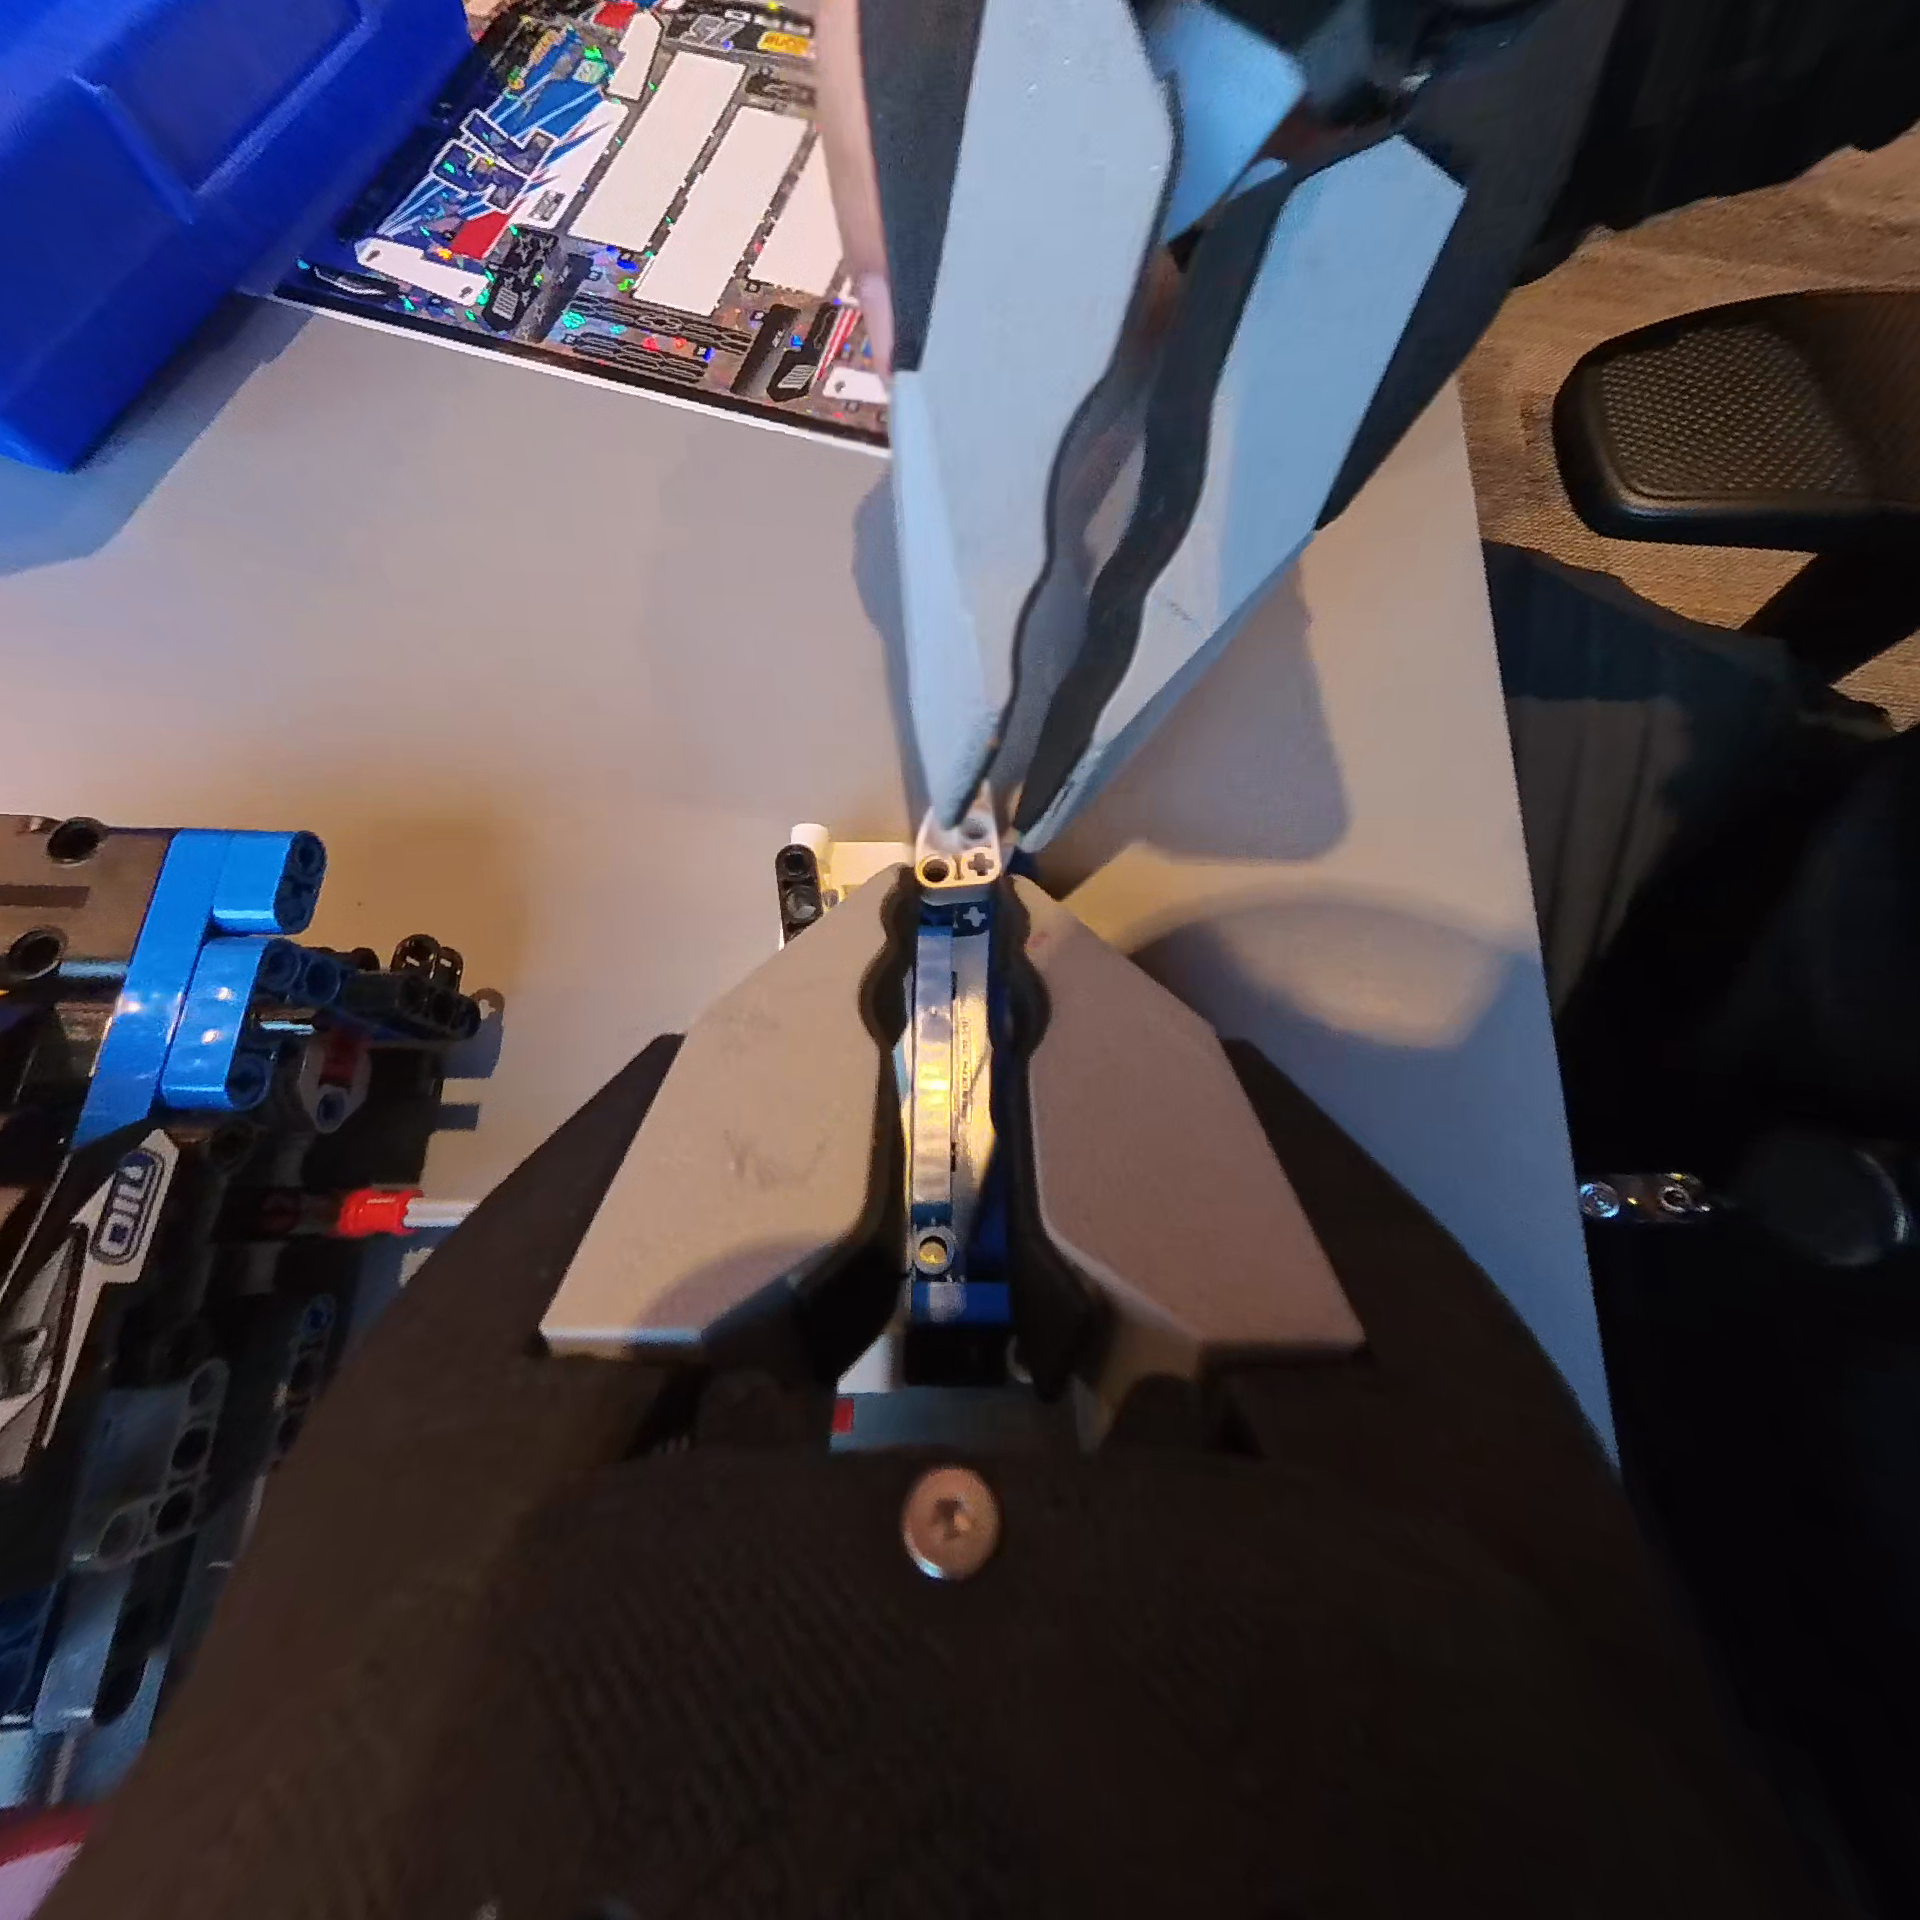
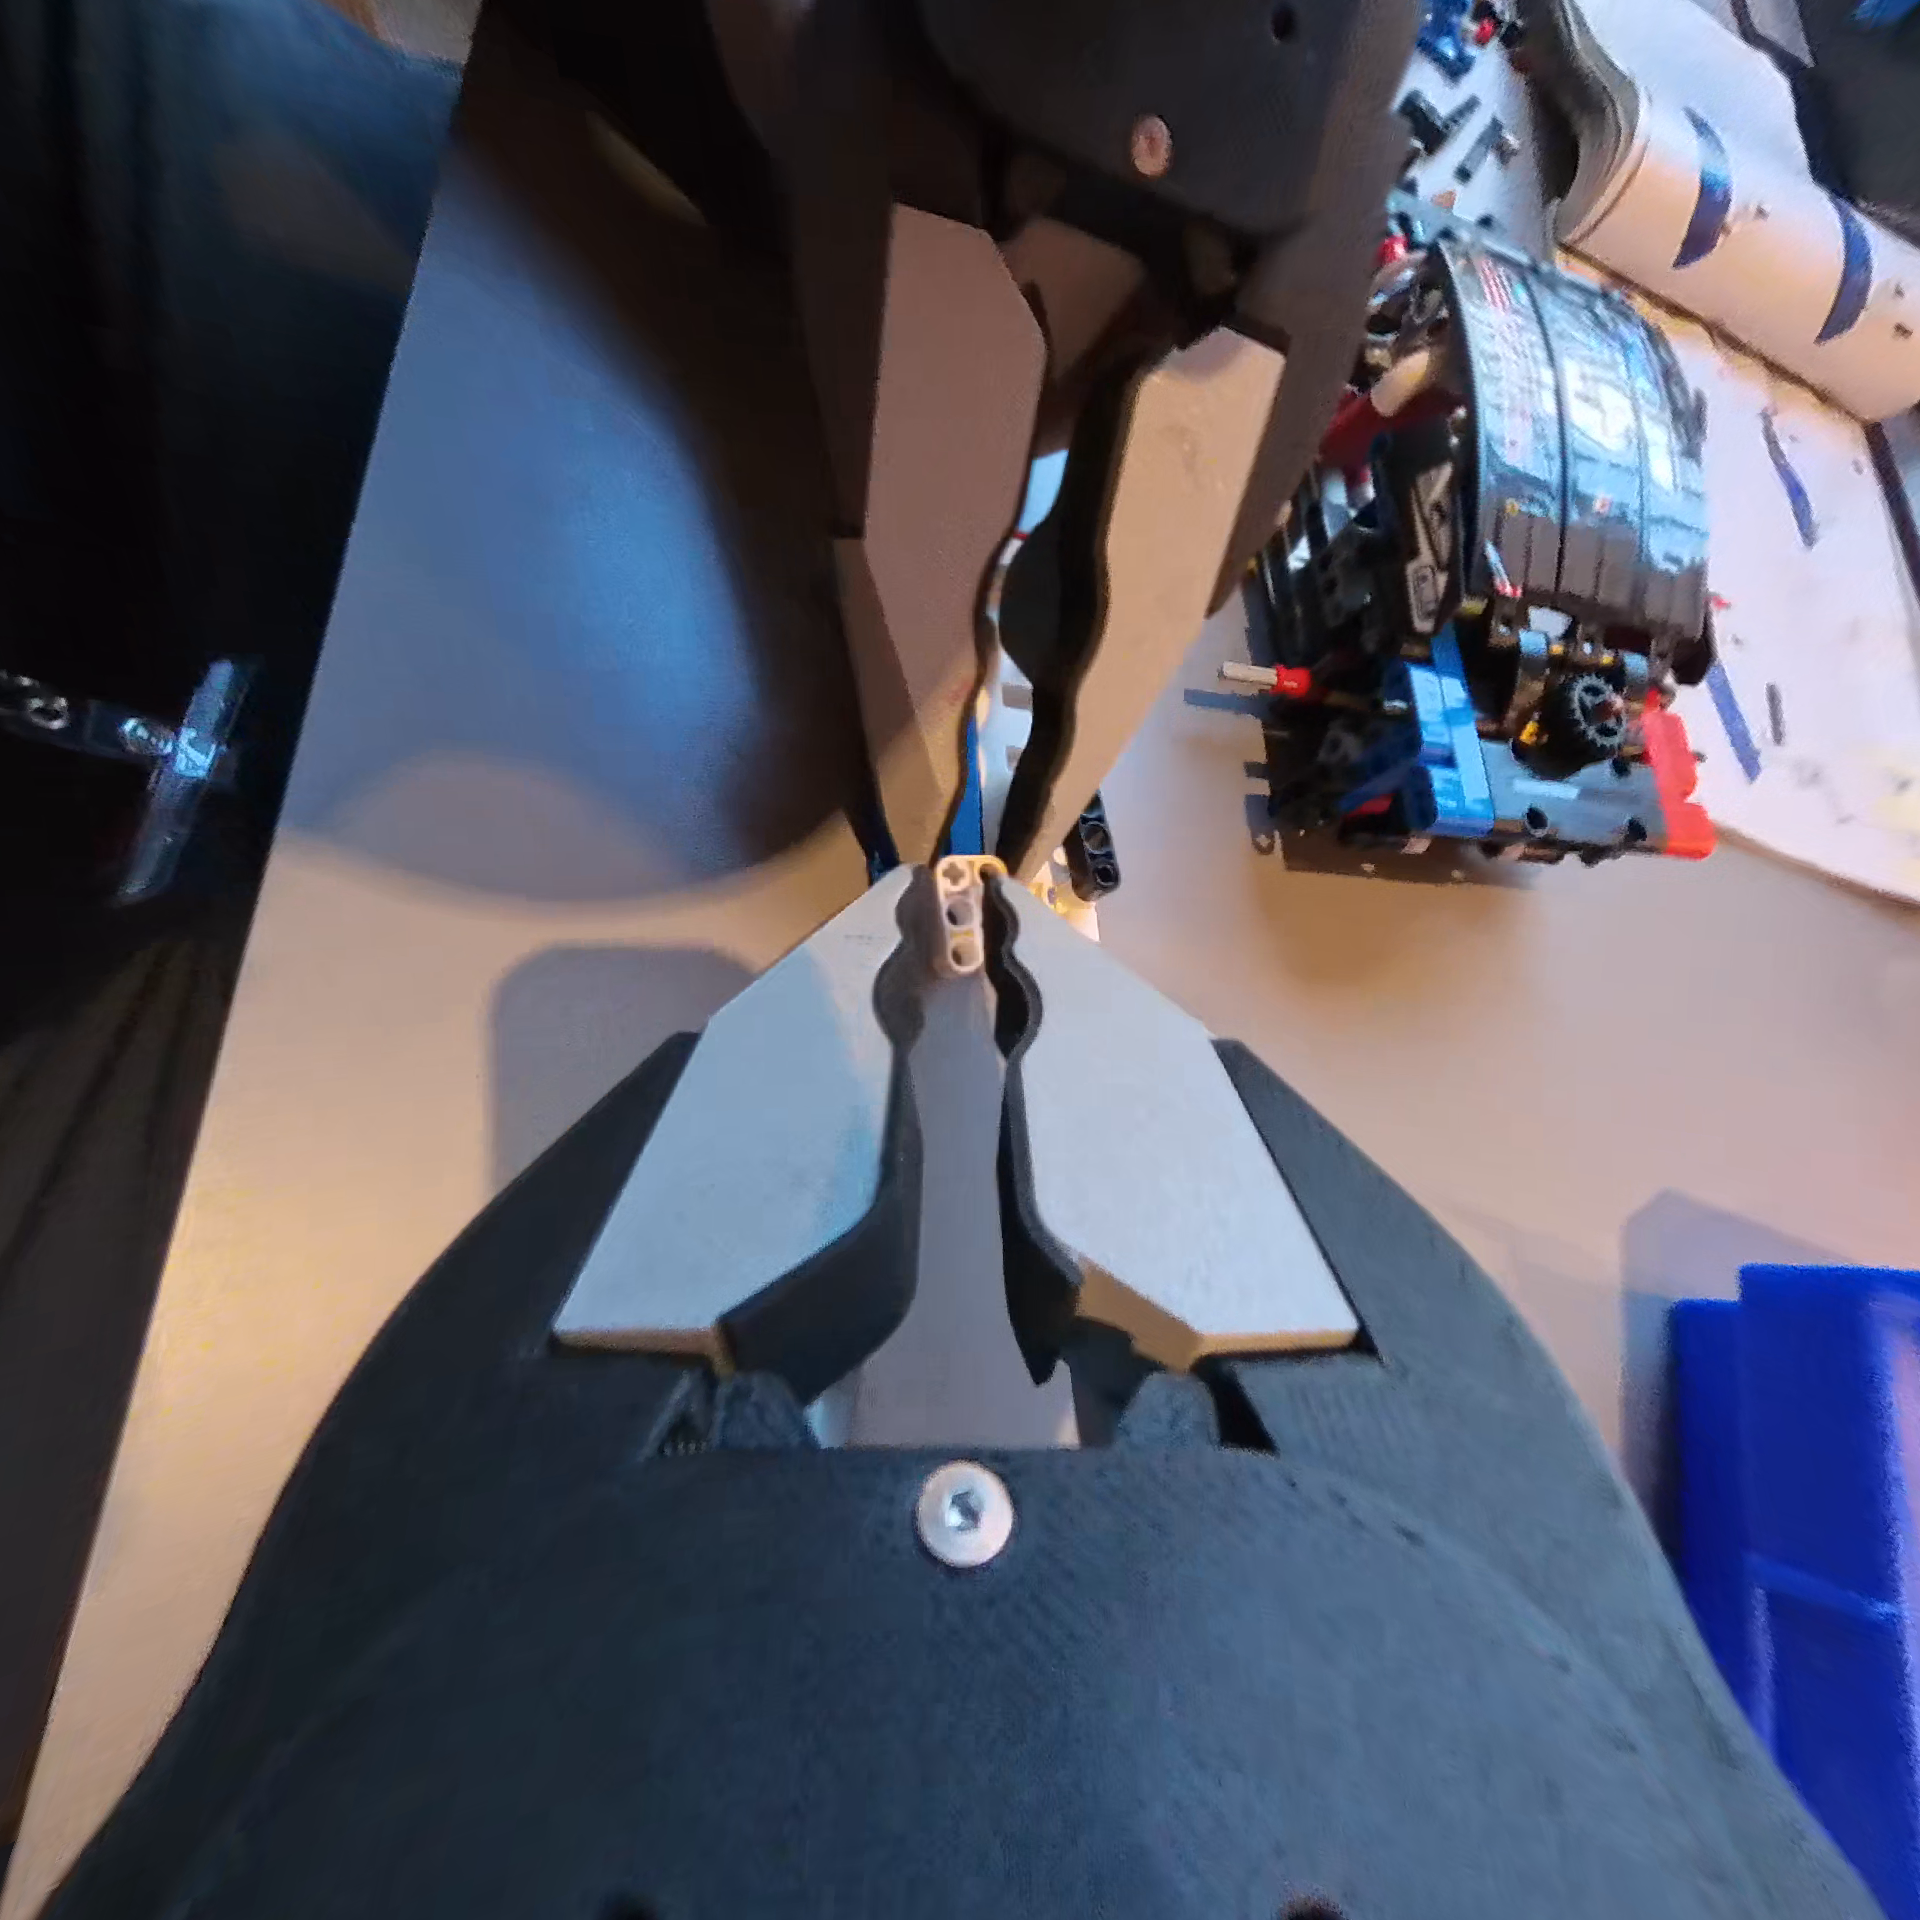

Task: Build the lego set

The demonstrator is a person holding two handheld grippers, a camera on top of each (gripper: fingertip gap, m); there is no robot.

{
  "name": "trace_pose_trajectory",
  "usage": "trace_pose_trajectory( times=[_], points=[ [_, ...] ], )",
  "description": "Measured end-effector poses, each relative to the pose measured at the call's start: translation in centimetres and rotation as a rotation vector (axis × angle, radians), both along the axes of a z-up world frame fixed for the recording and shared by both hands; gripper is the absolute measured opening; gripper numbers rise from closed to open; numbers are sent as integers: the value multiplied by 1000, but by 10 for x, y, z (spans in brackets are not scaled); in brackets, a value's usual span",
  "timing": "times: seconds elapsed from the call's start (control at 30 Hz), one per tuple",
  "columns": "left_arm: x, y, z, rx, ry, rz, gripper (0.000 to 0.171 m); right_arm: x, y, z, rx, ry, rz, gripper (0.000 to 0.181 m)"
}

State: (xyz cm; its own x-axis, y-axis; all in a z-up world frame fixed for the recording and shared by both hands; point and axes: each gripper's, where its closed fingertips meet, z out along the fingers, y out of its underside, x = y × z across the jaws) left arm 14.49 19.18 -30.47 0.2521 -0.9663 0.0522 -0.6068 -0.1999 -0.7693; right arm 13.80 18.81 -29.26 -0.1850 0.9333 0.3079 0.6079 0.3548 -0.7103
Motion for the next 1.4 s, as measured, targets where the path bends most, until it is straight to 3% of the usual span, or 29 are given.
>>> trace_pose_trajectory(
  times=[0.23, 0.47, 0.53, 0.63, 0.77, 1.1, 1.2, 1.3, 1.4],
  points=[
    [0, 0, 0, -10, -1, 0, 12, 0, 2, -6, 35, -163, 37, 4],
    [0, 0, 0, 1, 2, 1, 12, -4, 9, 19, -273, -113, -88, 0],
    [0, 0, -1, -2, 1, 1, 11, -7, 12, 19, -233, -106, -115, 0],
    [0, 0, -1, -3, 3, 2, 12, -4, 12, -4, -198, -201, -128, 0],
    [0, 0, -1, 1, 6, 2, 12, -6, 11, 9, -209, -145, -118, 0],
    [0, 1, -2, -3, 13, 3, 12, -5, 8, -1, -226, -192, -102, 0],
    [0, 1, -2, 0, 13, 3, 12, -7, 11, 17, -199, -125, -108, 0],
    [-1, 1, -2, -13, 11, 4, 12, -2, 14, -4, -208, -204, -122, 0],
    [-1, 1, -2, -5, 13, 4, 12, -5, 14, 19, -210, -125, -113, 0]
  ],
)
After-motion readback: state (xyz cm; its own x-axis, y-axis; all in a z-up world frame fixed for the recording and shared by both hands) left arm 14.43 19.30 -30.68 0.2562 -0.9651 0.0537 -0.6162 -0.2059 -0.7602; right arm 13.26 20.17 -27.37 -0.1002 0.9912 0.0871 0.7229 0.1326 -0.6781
